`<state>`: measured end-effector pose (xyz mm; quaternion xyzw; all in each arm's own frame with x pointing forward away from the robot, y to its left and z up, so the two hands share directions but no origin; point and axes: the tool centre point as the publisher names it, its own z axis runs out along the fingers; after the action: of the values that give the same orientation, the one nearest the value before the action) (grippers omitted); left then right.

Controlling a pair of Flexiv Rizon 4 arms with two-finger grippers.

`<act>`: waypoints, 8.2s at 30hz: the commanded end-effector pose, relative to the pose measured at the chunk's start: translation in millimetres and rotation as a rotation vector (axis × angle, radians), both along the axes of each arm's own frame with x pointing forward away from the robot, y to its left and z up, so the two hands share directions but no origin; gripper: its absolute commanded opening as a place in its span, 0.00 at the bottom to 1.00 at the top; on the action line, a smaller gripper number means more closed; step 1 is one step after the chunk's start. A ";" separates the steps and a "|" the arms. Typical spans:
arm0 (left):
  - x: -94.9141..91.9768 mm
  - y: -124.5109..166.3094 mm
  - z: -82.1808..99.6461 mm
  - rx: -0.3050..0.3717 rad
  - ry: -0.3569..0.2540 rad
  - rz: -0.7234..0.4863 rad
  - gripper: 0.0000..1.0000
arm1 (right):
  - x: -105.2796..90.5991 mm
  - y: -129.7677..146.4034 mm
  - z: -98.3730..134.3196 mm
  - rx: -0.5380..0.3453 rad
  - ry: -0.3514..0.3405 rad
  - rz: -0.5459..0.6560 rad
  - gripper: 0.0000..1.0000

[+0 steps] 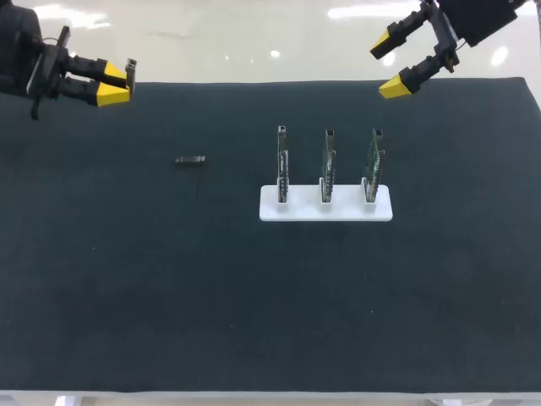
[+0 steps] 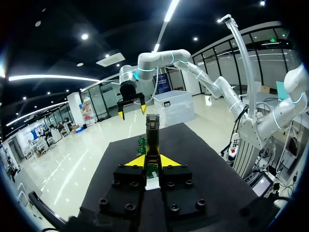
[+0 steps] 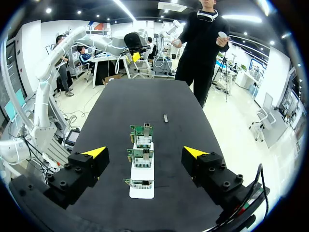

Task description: Pick up the optical module with the left hand, and insert it into the network port with the right hand.

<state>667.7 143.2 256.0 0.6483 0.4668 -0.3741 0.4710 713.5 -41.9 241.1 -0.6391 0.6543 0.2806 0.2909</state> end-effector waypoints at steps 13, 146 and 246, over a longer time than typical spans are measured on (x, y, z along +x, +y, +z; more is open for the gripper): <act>-3.2 -23.4 -1.7 -0.048 0.017 -0.001 0.00 | -0.4 -0.1 -0.2 0.002 -0.001 0.000 1.00; 21.0 -141.8 -48.0 -0.099 0.213 -0.063 0.00 | -30.4 186.0 15.9 0.043 -0.011 -0.111 0.56; 13.0 -61.7 -65.5 0.332 0.179 0.066 1.00 | -21.7 186.4 6.5 0.052 -0.025 -0.102 0.00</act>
<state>682.4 72.0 184.8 0.6593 0.5767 -0.3442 0.3380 689.7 144.1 247.7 -0.5995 0.6762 0.2724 0.3304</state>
